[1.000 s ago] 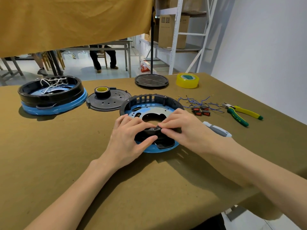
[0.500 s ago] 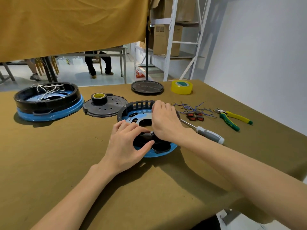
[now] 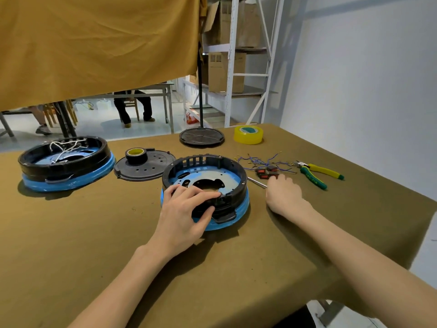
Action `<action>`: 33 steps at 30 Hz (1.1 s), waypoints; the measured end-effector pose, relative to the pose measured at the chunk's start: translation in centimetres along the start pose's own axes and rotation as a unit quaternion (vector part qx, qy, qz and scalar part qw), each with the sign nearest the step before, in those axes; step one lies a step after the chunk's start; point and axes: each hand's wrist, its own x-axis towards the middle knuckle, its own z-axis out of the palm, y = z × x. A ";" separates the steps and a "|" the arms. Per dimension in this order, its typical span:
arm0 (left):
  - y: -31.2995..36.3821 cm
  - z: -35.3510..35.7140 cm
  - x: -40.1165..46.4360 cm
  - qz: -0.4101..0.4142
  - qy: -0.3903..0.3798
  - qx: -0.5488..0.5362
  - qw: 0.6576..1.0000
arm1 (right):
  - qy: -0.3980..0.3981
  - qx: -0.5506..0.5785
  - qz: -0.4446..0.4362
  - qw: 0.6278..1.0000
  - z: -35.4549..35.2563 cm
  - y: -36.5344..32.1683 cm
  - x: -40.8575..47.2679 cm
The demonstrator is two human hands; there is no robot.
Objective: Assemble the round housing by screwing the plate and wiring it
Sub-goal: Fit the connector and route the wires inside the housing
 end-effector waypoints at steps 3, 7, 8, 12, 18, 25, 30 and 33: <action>-0.1 0.0 0.1 -0.005 0.000 -0.004 1.000 | 0.067 0.102 -0.014 0.992 -1.1 0.1 -0.2; -0.1 0.2 0.3 -0.016 0.020 -0.023 0.999 | 0.048 0.620 -0.039 0.782 -6.0 -2.3 -1.2; -0.1 0.2 0.4 -0.016 0.023 -0.026 0.999 | -0.003 0.704 -0.064 0.708 -7.2 -3.5 -1.7; -0.3 0.3 0.5 -0.025 0.048 -0.055 0.997 | -0.077 0.806 -0.129 0.573 -9.0 -8.8 -2.8; -0.3 0.5 0.6 -0.051 0.053 -0.045 0.996 | 0.031 0.742 -0.192 0.642 -6.4 -12.7 -3.5; -0.1 1.2 0.9 -0.064 0.068 -0.036 0.995 | 0.087 0.731 -0.188 0.650 -6.5 -13.0 -3.5; -0.1 1.1 0.8 -0.067 0.059 -0.030 0.996 | 0.100 0.711 -0.213 0.663 -7.3 -12.9 -3.5; -0.1 1.1 0.7 -0.060 0.044 -0.015 0.997 | 0.114 0.709 -0.211 0.663 -6.7 -12.9 -3.5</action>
